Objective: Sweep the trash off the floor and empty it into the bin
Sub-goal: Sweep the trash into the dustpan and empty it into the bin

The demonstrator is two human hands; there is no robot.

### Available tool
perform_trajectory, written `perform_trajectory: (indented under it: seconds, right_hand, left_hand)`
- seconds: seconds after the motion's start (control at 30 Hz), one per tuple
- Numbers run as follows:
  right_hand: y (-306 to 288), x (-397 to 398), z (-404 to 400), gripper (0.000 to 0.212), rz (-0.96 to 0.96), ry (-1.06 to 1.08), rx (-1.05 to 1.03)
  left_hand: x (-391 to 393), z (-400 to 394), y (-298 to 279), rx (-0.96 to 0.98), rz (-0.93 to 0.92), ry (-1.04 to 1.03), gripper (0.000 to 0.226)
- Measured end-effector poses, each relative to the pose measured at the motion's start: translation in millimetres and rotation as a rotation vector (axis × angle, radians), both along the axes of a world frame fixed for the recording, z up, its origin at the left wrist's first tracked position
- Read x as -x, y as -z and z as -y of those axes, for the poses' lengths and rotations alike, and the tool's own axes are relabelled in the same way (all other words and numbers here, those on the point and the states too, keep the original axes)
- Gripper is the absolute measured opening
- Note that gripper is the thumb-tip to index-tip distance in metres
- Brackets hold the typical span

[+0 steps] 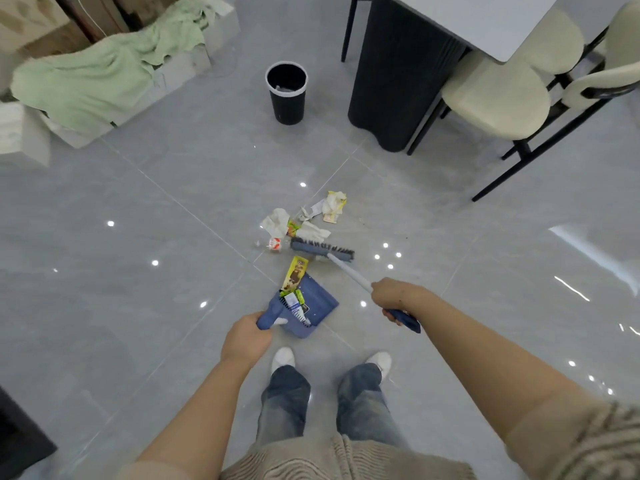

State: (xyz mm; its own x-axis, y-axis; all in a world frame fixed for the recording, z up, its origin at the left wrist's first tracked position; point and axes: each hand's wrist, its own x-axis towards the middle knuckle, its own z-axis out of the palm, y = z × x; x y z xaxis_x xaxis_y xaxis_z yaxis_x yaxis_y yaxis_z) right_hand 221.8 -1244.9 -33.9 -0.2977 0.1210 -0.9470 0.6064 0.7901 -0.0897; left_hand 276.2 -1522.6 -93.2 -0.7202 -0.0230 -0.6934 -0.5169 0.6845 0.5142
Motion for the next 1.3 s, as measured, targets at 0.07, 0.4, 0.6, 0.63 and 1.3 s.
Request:
perform_trajectory:
  seconds: [0.07,0.4,0.6,0.63,1.3]
  right_hand:
    - [9,-3,17,0.039,0.024,-0.111,-0.009]
    - [1,-76,11,0.028,0.122,-0.007,0.07]
    - [-19,-57,-17,0.023,0.073,0.237,0.05]
    - [-21,-51,-20,0.024,0.061,0.256,0.043]
    - [29,-92,30,0.029,0.151,-0.283,0.014]
  left_hand:
    - [1,-1,-1,-0.009,0.01,-0.01,0.018]
    - [8,-6,-3,-0.02,0.016,-0.032,0.009]
    - [6,-8,-6,-0.016,0.011,-0.036,0.016]
    - [6,-10,-7,-0.001,0.012,-0.04,0.011]
    - [16,-24,-3,-0.006,-0.006,-0.079,0.02]
